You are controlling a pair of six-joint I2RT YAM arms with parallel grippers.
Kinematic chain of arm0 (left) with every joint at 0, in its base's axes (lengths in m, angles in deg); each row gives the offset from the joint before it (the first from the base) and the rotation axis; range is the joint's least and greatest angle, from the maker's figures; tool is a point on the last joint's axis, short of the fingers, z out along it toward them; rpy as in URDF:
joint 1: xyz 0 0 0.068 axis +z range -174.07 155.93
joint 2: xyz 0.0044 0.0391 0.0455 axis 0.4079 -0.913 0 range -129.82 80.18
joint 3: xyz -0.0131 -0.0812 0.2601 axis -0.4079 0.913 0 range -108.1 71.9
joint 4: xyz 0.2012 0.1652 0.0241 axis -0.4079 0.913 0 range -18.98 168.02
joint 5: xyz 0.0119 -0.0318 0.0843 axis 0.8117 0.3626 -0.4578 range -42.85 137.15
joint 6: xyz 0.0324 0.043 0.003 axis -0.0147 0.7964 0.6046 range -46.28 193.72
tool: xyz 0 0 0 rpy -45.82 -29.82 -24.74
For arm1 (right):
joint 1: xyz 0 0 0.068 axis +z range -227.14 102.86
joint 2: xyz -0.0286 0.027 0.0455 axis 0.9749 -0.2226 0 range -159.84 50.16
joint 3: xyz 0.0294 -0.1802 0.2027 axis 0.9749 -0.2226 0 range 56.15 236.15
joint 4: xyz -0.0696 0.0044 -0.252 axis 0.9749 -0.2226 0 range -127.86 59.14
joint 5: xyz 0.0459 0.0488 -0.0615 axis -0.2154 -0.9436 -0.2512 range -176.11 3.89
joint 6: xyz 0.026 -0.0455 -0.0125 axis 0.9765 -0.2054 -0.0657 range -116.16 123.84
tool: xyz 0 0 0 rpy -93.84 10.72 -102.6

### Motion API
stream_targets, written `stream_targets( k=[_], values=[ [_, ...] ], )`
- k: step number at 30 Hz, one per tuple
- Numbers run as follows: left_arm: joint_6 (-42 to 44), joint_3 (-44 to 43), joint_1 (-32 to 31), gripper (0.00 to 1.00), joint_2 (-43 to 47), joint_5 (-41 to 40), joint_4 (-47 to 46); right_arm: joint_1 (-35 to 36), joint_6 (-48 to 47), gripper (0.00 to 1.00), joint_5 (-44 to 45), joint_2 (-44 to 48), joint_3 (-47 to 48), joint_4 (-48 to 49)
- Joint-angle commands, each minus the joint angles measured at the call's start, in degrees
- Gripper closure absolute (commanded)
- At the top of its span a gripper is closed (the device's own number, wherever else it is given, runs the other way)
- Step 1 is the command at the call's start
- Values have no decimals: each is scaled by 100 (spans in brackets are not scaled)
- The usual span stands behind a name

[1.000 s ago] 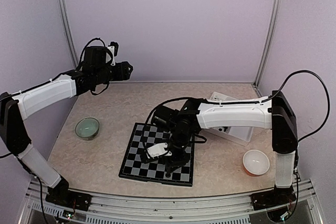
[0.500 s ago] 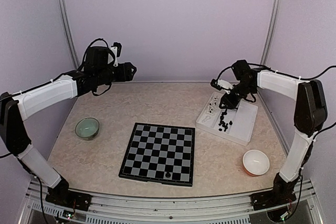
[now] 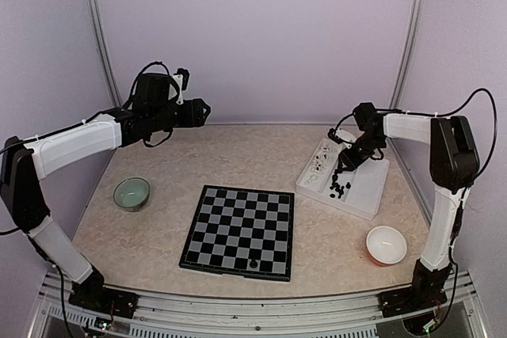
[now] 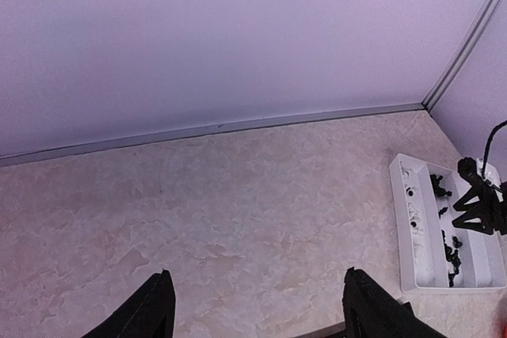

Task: Set up the chess pieces on the board
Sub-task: Pick up the bishop from the storage box.

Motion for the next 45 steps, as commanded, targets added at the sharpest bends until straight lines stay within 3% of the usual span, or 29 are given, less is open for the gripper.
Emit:
stream_targets(
  k=[1, 13, 22, 27, 33, 39, 45],
  values=[
    [92, -220, -32, 28, -82, -6, 75, -37, 160, 62, -39, -298, 244, 219],
    [98, -253, 11, 28, -166, 47, 103, -107, 205, 71, 13, -921, 830, 278],
    [79, -274, 47, 28, -181, 97, 126, -117, 254, 90, 59, -925, 777, 282],
    [65, -276, 47, 28, -184, 118, 128, -113, 248, 99, 77, -385, 532, 191],
    [22, -285, 47, 28, -157, 210, 124, -23, 100, 100, -260, 890, -14, 120],
    [100, -289, 107, 28, -92, 79, 142, 1053, -519, 100, -1026, 1710, -616, 24],
    [120, -279, 317, 28, -41, -11, 135, 2761, -941, 100, -1480, 1646, -371, -421]
  ],
)
